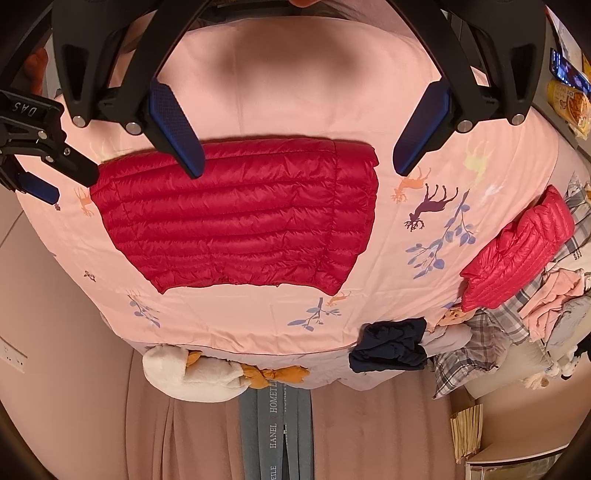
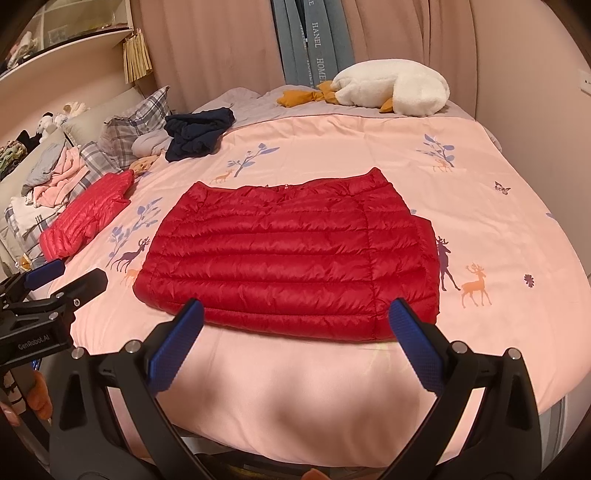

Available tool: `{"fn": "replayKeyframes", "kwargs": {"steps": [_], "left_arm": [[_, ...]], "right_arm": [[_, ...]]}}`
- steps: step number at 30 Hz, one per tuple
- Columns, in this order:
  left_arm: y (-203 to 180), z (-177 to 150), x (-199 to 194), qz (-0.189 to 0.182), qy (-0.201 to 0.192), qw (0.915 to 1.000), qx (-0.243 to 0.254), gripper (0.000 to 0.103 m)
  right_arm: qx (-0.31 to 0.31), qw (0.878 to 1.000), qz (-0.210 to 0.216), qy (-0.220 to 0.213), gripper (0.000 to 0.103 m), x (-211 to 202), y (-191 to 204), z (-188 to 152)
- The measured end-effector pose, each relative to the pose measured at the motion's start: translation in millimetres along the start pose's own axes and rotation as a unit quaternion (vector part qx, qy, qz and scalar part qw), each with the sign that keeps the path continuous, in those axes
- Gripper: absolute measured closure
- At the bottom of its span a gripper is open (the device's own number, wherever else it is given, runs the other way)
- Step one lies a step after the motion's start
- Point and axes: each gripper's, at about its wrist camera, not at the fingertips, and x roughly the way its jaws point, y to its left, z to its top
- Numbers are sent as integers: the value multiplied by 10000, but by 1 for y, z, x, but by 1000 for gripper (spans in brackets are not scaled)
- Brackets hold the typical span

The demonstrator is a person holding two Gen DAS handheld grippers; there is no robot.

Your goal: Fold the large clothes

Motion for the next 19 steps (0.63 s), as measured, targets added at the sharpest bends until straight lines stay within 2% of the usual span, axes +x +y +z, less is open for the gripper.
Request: {"fn": "replayKeyframes", "kwargs": {"steps": [19], "left_arm": [[1,-1,6,19,81,10000,-49,1]], "right_arm": [[-16,10000,35,25,2,1,3,1]]}}
